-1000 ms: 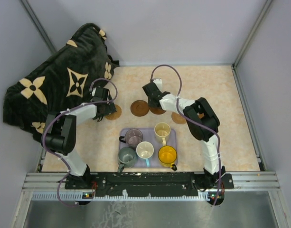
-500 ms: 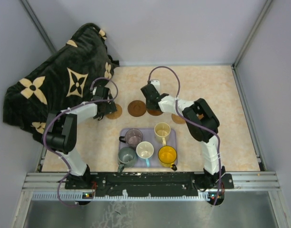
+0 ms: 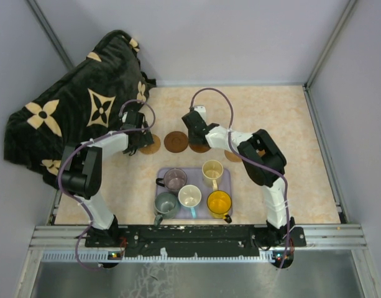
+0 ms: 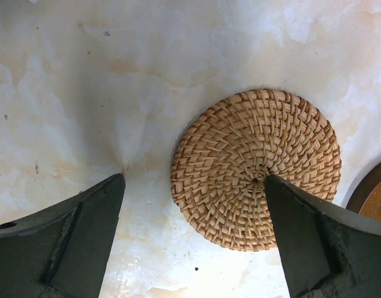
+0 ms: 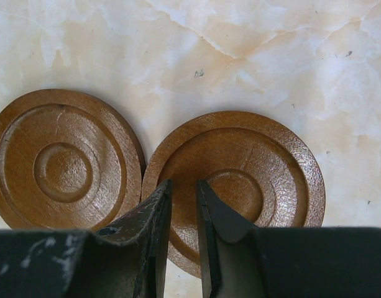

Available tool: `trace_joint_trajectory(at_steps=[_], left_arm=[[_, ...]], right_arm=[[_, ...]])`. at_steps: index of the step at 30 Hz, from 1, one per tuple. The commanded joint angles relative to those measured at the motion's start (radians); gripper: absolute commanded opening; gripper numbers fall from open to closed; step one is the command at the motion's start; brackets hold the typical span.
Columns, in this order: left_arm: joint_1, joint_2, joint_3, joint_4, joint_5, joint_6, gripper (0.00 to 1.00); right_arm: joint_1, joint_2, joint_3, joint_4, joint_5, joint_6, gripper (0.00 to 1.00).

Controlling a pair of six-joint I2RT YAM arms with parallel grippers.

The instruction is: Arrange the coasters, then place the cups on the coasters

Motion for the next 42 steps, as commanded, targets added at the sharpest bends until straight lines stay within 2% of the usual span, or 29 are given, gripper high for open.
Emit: trace_joint_trajectory(at_steps=[1, 14, 42], left_arm=[[-0.003, 0.052, -0.007, -0.051, 0.063, -0.02, 1.0], [-0.003, 0.044, -0.012, -0.059, 0.037, -0.016, 1.0], [-0.003, 0.043, -0.01, -0.068, 0.024, -0.016, 1.0]], right_arm=[[0.039, 0.048, -0.049, -0.146, -0.107, -0.012, 0.23], [0.035, 0.068, -0.033, -0.192, -0.03, 0.027, 0.23], [-0.07, 0.02, -0.097, -0.185, 0.028, 0.066, 0.23]])
